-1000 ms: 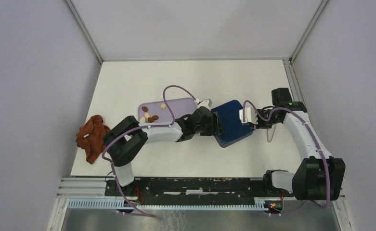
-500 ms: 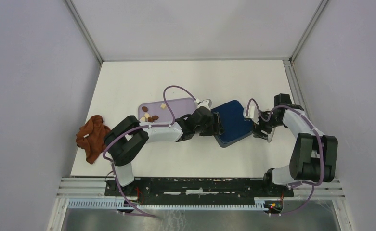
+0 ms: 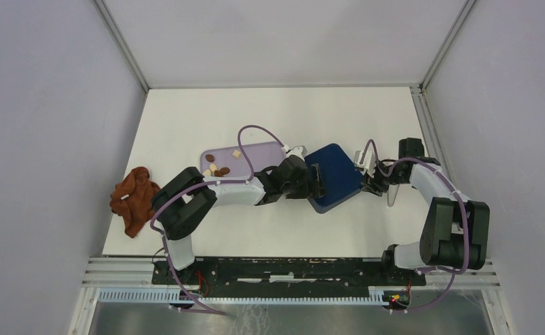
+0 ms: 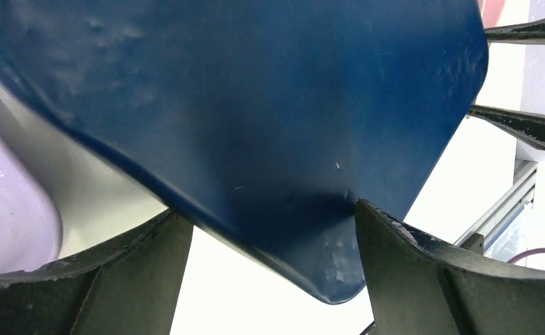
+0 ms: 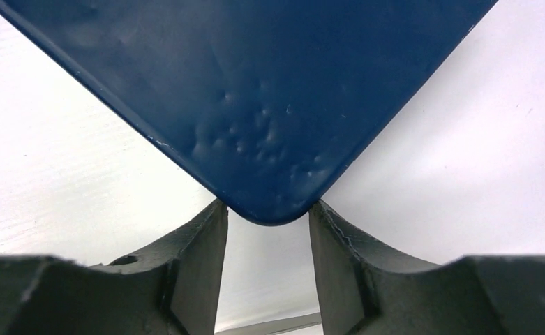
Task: Pack the chocolate
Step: Adjust the packing box at the center of the board.
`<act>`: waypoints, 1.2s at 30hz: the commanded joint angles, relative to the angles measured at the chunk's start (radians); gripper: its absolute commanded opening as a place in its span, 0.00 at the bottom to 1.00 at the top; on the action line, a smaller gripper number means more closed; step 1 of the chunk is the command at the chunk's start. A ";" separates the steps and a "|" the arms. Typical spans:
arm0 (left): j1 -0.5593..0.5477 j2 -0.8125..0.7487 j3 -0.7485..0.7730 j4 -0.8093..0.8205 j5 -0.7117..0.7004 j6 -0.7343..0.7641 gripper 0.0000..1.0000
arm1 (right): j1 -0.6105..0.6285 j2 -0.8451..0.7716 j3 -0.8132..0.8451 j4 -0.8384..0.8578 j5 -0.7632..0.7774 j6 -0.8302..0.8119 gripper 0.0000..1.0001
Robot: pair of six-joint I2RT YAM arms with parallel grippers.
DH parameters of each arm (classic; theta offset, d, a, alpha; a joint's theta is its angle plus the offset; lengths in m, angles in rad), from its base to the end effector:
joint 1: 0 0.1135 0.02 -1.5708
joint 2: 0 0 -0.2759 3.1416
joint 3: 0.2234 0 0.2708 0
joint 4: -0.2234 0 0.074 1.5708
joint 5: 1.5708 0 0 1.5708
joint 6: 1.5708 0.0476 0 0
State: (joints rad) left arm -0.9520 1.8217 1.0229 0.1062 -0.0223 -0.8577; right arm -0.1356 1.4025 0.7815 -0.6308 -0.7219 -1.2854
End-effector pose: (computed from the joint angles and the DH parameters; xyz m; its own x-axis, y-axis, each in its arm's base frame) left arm 0.2383 -0.3328 0.1558 -0.8507 -0.1089 -0.5142 0.2461 0.7819 -0.5728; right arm 0.2598 -0.0037 0.1765 -0.1652 -0.7043 -0.6904 -0.9320 0.3404 -0.1243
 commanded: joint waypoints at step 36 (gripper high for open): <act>0.047 0.148 0.008 -0.095 0.057 0.073 0.71 | 0.246 0.252 0.447 0.166 0.279 0.711 0.00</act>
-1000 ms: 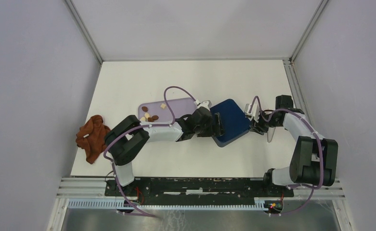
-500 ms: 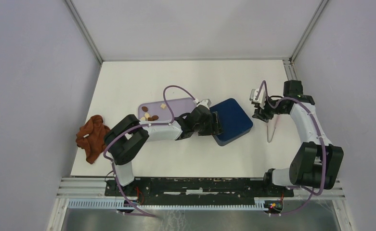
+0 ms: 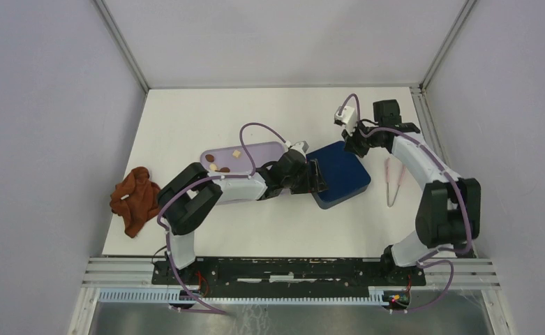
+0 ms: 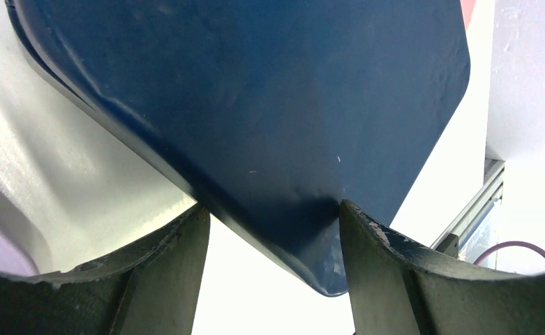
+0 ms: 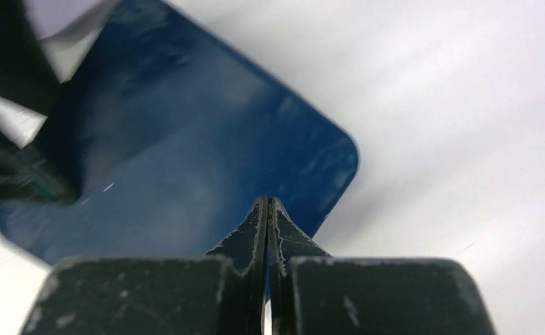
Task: Pack the chocolate
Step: Adjust the packing box at the center of the board.
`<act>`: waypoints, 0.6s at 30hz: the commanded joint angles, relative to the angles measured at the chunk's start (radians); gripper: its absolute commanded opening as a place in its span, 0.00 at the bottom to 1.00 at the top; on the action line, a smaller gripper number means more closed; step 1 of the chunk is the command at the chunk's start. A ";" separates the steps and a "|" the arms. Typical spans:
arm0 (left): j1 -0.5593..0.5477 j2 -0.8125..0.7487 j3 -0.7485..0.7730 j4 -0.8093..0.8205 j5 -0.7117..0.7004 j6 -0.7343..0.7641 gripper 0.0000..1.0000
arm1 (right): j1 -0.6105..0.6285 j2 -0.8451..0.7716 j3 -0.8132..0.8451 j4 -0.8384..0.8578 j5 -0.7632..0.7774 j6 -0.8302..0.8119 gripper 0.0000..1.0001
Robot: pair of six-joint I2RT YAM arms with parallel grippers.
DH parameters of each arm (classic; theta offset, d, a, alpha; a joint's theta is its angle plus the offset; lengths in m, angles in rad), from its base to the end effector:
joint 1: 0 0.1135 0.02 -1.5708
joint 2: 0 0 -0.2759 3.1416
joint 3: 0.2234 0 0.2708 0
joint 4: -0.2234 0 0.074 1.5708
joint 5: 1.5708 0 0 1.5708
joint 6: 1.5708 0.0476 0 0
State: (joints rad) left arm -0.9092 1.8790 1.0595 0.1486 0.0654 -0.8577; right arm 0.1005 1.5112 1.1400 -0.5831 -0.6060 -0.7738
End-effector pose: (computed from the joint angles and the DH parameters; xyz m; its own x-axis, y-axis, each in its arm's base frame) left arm 0.2574 -0.3356 0.1488 -0.8691 -0.1122 -0.4817 0.2467 0.7456 -0.6190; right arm 0.3324 0.0608 0.2567 -0.2940 -0.6070 -0.7383 -0.8607 0.5041 -0.0717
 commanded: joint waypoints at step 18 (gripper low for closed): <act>0.006 0.052 -0.006 -0.107 0.034 0.087 0.72 | 0.043 0.205 0.306 -0.076 0.067 0.130 0.08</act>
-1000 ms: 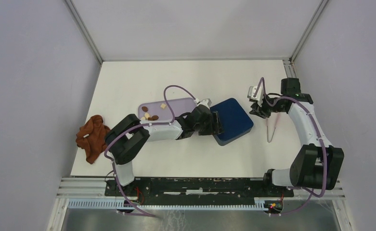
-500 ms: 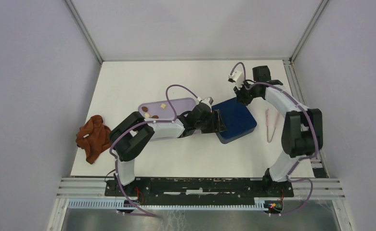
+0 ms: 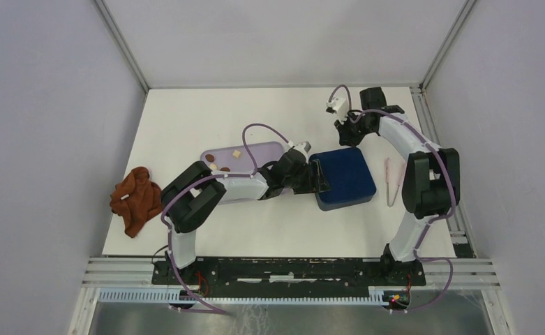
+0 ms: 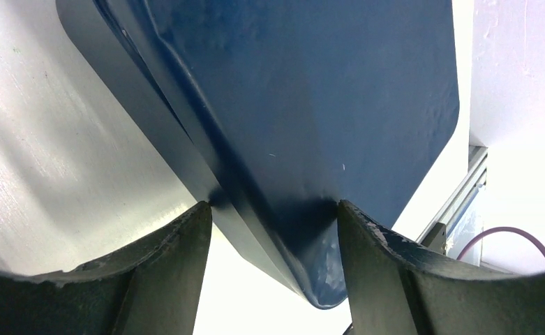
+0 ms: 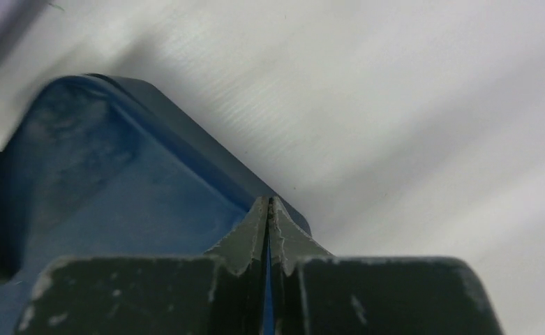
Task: Pack the chocolate
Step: Adjust the packing box at the center of the board.
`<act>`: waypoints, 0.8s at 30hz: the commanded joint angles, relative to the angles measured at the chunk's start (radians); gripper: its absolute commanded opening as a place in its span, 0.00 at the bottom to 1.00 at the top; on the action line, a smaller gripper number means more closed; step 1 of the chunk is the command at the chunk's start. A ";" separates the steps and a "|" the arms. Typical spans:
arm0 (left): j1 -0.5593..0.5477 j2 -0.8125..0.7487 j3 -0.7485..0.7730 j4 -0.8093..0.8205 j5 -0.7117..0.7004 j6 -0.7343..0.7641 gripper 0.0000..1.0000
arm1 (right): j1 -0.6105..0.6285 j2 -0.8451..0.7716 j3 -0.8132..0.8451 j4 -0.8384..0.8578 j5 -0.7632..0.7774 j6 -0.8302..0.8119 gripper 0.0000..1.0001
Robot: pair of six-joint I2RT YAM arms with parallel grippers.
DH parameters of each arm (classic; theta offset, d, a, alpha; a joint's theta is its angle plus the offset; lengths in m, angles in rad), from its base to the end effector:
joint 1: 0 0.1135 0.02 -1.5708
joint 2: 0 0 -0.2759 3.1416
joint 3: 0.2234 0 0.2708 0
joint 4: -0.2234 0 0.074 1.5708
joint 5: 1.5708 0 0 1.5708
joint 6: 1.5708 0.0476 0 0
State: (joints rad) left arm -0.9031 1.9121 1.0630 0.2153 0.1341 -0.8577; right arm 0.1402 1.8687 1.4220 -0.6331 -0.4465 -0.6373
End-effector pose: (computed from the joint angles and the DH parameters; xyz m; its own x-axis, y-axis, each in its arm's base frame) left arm 0.2609 -0.3412 0.1431 -0.8789 -0.0959 -0.4672 0.2754 0.6978 -0.6612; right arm 0.4132 0.0791 0.2142 -0.5069 -0.6135 -0.6055 -0.7829 0.6216 0.0255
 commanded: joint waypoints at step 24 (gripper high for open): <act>0.015 0.035 -0.057 -0.062 0.037 0.029 0.68 | 0.158 -0.008 -0.121 0.004 0.015 0.100 0.05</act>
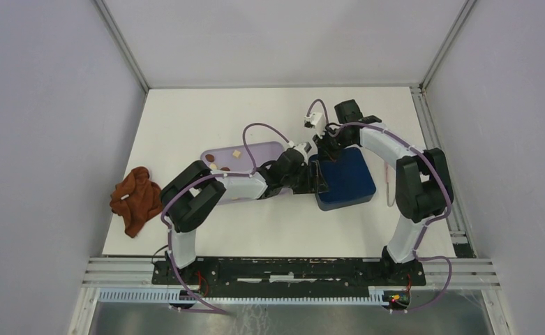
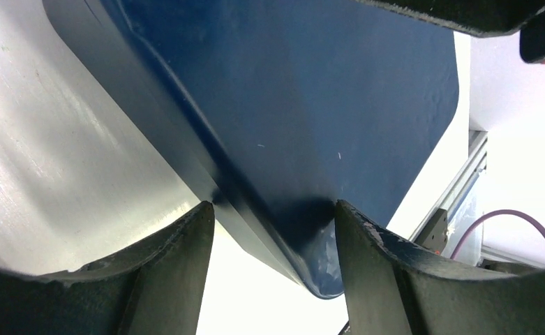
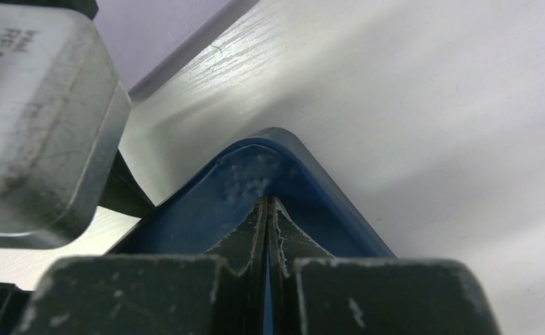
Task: Pack the chocolate
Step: Adjust the packing box at the center of the board.
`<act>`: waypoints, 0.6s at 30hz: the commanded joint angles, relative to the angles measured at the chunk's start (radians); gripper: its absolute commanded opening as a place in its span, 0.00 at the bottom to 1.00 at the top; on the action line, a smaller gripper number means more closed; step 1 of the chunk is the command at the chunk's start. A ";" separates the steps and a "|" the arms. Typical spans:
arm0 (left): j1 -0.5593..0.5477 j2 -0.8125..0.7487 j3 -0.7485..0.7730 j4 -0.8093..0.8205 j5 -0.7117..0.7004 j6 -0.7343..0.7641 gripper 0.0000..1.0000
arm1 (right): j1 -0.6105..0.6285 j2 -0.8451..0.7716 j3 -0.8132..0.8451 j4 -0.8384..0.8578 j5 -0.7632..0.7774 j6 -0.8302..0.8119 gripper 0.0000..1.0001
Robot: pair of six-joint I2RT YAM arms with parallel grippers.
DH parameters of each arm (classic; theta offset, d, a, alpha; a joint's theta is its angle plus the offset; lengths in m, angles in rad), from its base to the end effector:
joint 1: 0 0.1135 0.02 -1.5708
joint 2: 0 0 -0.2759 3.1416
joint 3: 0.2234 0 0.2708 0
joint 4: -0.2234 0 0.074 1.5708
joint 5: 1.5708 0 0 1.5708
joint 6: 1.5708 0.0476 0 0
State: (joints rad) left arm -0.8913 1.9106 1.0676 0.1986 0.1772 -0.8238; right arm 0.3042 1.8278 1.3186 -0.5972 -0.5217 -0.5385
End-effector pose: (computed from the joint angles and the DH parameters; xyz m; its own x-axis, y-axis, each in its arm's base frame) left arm 0.2631 -0.3390 0.1438 -0.8833 -0.0559 -0.4655 0.3035 0.6887 -0.6585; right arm 0.3760 0.1429 0.2009 -0.4899 -0.6198 -0.6130 -0.8432 0.5154 0.1528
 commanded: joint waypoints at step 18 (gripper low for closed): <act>0.177 -0.291 0.053 -0.160 -0.096 0.210 0.62 | -0.241 -0.613 -0.301 -0.455 -0.244 -0.749 0.24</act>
State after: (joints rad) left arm -0.8051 1.6428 1.0409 0.1108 0.1051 -0.7136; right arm 0.0509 1.2907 1.2003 -0.8608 -0.6949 -0.9329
